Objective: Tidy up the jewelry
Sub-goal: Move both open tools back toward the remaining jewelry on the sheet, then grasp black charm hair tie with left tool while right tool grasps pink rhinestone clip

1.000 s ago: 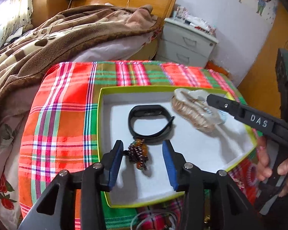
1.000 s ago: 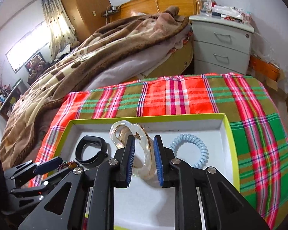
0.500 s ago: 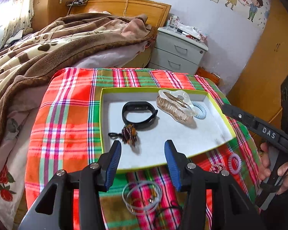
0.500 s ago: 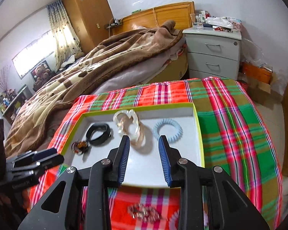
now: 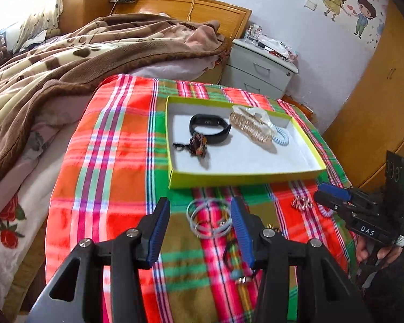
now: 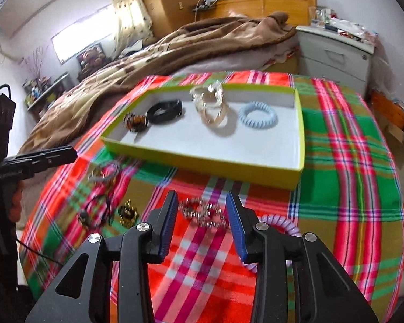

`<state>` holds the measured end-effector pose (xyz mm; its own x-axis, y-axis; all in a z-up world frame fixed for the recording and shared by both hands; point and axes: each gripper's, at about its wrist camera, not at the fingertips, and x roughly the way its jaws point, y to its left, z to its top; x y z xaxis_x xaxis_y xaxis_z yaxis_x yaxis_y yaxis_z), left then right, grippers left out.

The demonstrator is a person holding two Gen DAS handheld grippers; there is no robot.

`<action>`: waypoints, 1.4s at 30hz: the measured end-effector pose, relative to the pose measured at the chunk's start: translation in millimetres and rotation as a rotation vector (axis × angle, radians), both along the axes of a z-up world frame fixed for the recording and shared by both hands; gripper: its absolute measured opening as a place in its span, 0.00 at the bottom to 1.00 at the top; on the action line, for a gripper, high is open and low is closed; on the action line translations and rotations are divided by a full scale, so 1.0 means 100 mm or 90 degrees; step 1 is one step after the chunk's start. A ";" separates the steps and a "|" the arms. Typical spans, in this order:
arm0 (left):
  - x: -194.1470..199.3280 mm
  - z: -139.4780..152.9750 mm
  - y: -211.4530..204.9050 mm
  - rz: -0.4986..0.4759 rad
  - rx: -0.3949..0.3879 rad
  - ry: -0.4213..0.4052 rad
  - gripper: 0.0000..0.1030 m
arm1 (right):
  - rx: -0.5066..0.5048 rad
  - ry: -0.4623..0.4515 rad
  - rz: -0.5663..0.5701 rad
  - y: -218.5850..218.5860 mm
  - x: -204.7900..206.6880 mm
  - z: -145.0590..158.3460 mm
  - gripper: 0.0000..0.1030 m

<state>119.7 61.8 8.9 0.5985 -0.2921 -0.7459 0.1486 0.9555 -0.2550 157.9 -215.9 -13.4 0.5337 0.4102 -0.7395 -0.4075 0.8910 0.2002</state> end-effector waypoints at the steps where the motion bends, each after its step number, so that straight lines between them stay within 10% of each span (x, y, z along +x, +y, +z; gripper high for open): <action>1: -0.03 -0.02 0.01 0.001 0.002 0.003 0.47 | -0.004 0.002 0.011 0.01 0.00 -0.02 0.45; 18: -0.32 -0.27 -0.12 -0.026 -0.009 0.066 0.47 | -0.102 0.004 0.053 0.22 -0.02 -0.22 0.52; 24: -0.40 -0.34 -0.26 -0.047 -0.006 0.082 0.47 | -0.124 -0.009 0.052 0.25 -0.09 -0.22 0.38; 38: -0.48 -0.38 -0.51 -0.047 0.097 0.066 0.47 | -0.107 -0.043 0.006 0.18 -0.24 -0.12 0.38; 42: -0.48 -0.38 -0.53 -0.048 0.124 0.054 0.30 | -0.088 -0.049 -0.004 0.15 -0.27 -0.08 0.38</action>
